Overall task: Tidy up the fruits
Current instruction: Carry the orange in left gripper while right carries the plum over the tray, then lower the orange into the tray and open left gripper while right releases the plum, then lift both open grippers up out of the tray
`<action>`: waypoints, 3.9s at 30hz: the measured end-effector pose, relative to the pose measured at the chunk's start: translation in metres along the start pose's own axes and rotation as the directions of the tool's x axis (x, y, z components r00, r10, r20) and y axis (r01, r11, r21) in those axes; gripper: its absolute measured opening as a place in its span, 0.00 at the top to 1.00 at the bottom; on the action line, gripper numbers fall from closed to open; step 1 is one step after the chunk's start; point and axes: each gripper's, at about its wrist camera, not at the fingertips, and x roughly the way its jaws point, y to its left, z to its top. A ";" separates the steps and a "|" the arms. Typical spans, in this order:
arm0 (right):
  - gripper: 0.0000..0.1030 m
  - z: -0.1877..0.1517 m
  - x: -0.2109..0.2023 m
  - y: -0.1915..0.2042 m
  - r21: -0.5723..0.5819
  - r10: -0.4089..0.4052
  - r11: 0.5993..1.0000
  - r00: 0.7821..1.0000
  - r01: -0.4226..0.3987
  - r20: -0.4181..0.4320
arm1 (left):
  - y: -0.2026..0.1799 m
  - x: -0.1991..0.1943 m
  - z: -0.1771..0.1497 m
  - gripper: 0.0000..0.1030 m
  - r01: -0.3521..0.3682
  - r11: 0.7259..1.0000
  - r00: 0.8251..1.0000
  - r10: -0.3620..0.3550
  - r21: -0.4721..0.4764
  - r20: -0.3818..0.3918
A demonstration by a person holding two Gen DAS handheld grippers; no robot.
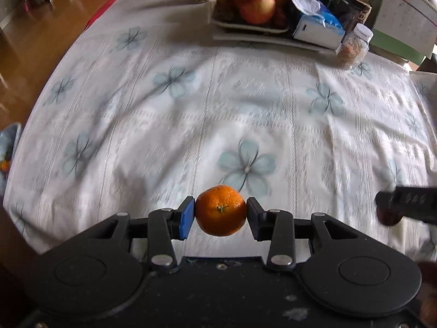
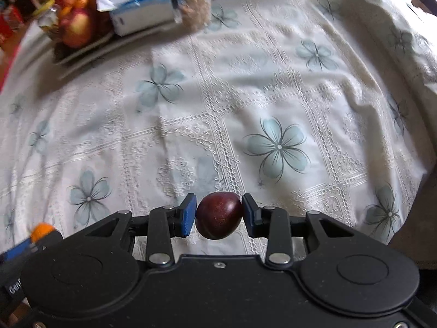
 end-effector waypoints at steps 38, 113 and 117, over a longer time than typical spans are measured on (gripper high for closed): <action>0.56 -0.173 -0.097 -0.073 0.012 0.153 0.987 0.950 -0.162 0.271 | -0.004 -0.083 -0.188 0.60 -0.022 0.999 0.998 0.019 0.041 0.059; 0.56 -0.254 -0.096 -0.023 -0.146 0.050 0.989 0.955 -0.008 0.291 | 0.019 -0.090 -0.256 0.61 0.003 0.999 0.983 -0.013 0.052 0.182; 0.56 -0.256 -0.097 -0.025 -0.138 0.050 0.990 0.956 -0.010 0.290 | 0.018 -0.093 -0.261 0.61 0.008 0.998 0.983 -0.017 0.054 0.184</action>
